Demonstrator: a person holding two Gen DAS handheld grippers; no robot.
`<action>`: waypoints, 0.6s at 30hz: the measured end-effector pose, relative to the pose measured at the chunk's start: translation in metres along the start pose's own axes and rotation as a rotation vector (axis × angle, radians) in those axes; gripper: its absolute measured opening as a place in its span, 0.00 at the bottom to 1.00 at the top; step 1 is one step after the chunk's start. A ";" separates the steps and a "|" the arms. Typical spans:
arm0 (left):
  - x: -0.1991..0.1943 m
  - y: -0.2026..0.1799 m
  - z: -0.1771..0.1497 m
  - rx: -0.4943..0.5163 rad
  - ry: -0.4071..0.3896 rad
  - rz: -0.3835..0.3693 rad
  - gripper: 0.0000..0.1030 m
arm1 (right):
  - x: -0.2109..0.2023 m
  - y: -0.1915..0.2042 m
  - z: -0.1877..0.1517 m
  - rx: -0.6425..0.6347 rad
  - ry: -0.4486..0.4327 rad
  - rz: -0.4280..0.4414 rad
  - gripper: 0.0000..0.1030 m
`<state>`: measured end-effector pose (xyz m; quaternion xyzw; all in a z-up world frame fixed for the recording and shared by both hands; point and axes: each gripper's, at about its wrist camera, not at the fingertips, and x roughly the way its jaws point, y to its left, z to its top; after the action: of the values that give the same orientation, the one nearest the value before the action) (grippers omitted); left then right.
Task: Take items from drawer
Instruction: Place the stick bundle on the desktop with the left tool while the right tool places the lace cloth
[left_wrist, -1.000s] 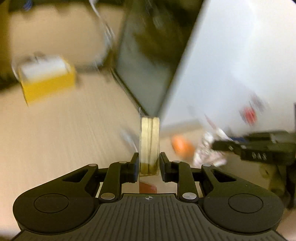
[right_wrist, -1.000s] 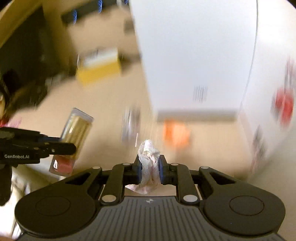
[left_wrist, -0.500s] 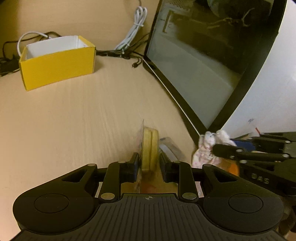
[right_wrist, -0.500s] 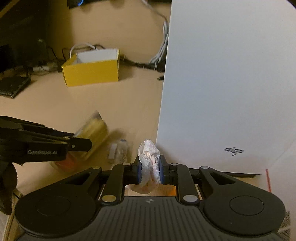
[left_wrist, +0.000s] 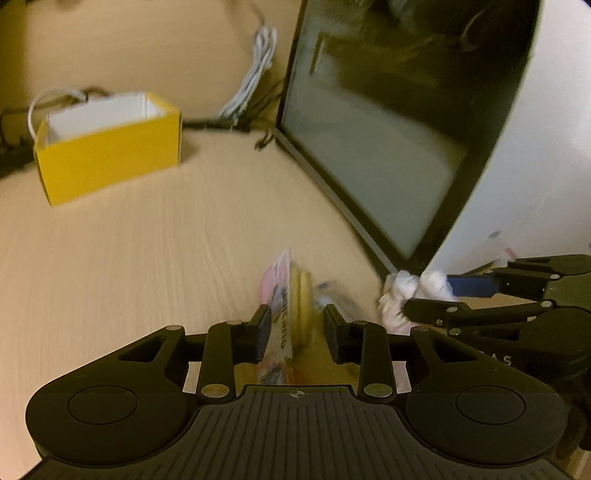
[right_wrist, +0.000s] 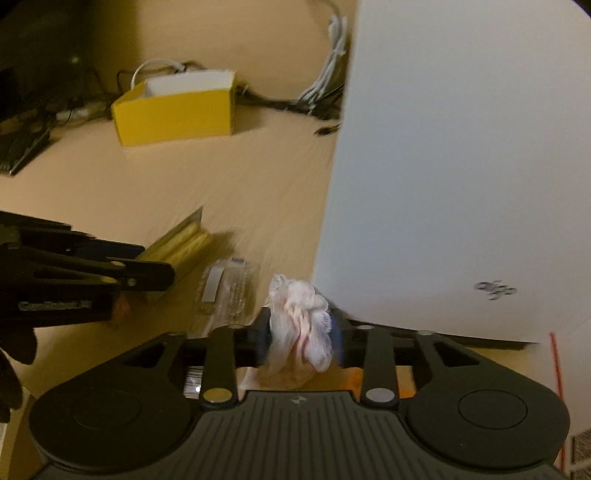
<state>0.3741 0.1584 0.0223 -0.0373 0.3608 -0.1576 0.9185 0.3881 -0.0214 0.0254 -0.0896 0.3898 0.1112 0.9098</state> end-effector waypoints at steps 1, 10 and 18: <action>-0.008 0.000 0.001 0.004 -0.019 -0.006 0.33 | -0.008 -0.002 -0.001 0.013 -0.019 -0.006 0.45; -0.090 0.015 -0.021 -0.007 -0.099 0.029 0.33 | -0.095 -0.018 -0.046 0.094 -0.228 -0.116 0.97; -0.100 -0.009 -0.076 0.227 0.115 -0.141 0.33 | -0.120 -0.022 -0.093 0.161 -0.103 -0.079 1.00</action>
<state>0.2520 0.1853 0.0332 0.0505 0.3891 -0.2635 0.8813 0.2499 -0.0817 0.0515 -0.0256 0.3464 0.0479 0.9365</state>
